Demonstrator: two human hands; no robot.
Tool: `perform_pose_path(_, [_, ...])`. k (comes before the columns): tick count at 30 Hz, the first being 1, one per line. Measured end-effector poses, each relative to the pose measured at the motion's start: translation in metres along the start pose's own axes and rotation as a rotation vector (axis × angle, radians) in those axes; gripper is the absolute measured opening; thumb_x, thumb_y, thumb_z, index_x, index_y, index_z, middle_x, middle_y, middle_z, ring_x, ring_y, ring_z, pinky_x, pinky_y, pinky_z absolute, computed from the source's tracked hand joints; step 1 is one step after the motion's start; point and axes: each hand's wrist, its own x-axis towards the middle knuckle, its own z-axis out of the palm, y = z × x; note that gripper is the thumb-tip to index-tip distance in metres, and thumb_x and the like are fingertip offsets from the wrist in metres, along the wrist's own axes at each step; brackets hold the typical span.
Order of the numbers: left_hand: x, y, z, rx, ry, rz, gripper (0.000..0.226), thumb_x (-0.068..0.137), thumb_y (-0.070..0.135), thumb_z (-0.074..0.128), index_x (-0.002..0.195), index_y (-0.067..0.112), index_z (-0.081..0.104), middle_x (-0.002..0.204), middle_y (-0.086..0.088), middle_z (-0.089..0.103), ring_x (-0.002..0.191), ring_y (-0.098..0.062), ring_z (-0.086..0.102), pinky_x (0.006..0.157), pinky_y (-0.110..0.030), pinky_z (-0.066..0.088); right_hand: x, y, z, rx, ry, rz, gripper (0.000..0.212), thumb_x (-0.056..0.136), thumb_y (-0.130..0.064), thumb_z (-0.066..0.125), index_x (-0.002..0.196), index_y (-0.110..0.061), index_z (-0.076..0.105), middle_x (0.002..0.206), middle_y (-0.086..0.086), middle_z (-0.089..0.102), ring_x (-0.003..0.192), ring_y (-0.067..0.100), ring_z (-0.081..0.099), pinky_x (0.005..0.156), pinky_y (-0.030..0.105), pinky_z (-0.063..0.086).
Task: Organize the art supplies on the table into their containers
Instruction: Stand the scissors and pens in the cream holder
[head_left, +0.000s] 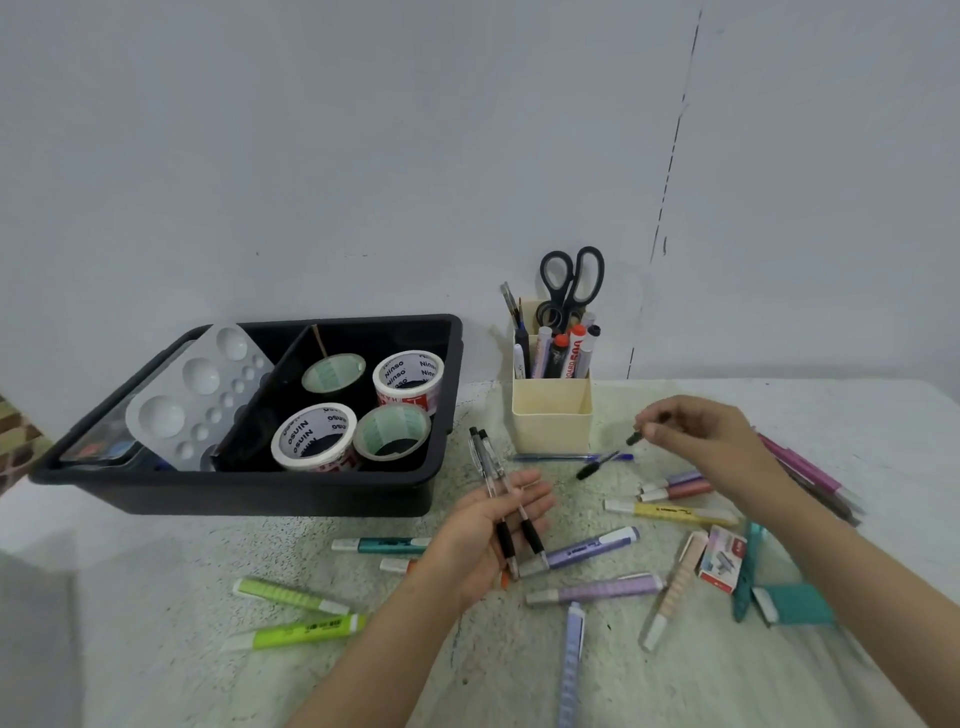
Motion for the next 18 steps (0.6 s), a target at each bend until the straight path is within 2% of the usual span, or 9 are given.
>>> perform_pose_path(2, [0.003,-0.001,0.001,0.019,0.012,0.02,0.027,0.097,0.0,0.038,0.114,-0.002,0.06,0.114,-0.018,0.066,0.103,-0.022,0.065,0.079,-0.029,0.057,-0.002,-0.015,0.0,0.089,0.036,-0.04,0.015,0.083,-0.001,0.066,0.092,-0.012,0.068,0.078,0.012,0.068,0.071,0.008,0.063,0.07,0.014,0.049])
perform_pose_path(6, [0.002,-0.003,0.009,0.087,-0.073,0.001,0.028,0.098,0.002,0.037,0.115,-0.002,0.06,0.112,-0.019,0.067,0.098,-0.026,0.067,0.08,-0.033,0.056,-0.003,-0.033,0.011,0.111,-0.081,0.025,0.017,0.081,-0.007,0.069,0.096,-0.012,0.062,0.079,0.014,0.073,0.077,0.018,0.068,0.079,0.024,0.05])
perform_pose_path(9, [-0.003,-0.005,0.017,0.129,-0.212,-0.068,0.031,0.099,0.006,0.035,0.113,-0.001,0.061,0.109,-0.019,0.068,0.092,-0.028,0.068,0.082,-0.037,0.055,-0.005,-0.032,0.028,-0.004,-0.152,0.016,0.017,0.079,-0.011,0.073,0.09,-0.012,0.06,0.073,0.012,0.072,0.061,0.01,0.064,0.063,0.019,0.047])
perform_pose_path(11, [-0.005,-0.006,0.019,0.147,-0.246,-0.093,0.029,0.098,0.006,0.038,0.108,0.002,0.065,0.101,-0.013,0.071,0.08,-0.023,0.069,0.074,-0.034,0.056,-0.004,-0.024,0.036,-0.073,-0.159,-0.025,0.016,0.079,-0.018,0.074,0.091,-0.017,0.063,0.069,0.003,0.072,0.059,0.006,0.061,0.064,0.022,0.046])
perform_pose_path(13, [-0.005,-0.006,0.019,0.139,-0.244,-0.095,0.026,0.095,0.003,0.041,0.107,0.003,0.064,0.09,-0.007,0.071,0.067,-0.017,0.066,0.062,-0.029,0.054,-0.001,-0.01,0.038,-0.129,-0.122,-0.062,0.008,0.084,-0.023,0.068,0.092,-0.022,0.066,0.068,-0.004,0.071,0.062,0.003,0.059,0.064,0.018,0.044])
perform_pose_path(15, [-0.006,-0.006,0.017,0.118,-0.235,-0.081,0.025,0.093,-0.001,0.042,0.108,0.001,0.062,0.083,-0.005,0.069,0.062,-0.015,0.062,0.055,-0.026,0.052,0.005,0.006,0.035,-0.254,-0.035,-0.083,0.008,0.09,-0.023,0.06,0.093,-0.024,0.068,0.076,-0.008,0.069,0.072,0.007,0.059,0.062,0.014,0.04])
perform_pose_path(18, [-0.005,-0.005,0.013,0.112,-0.203,-0.066,0.027,0.093,-0.006,0.04,0.107,0.001,0.062,0.09,-0.009,0.071,0.068,-0.02,0.067,0.058,-0.03,0.056,0.015,0.034,0.024,-0.79,-0.026,-0.092,0.024,0.092,-0.025,0.055,0.114,-0.021,0.065,0.104,-0.001,0.064,0.097,0.015,0.053,0.077,0.02,0.037])
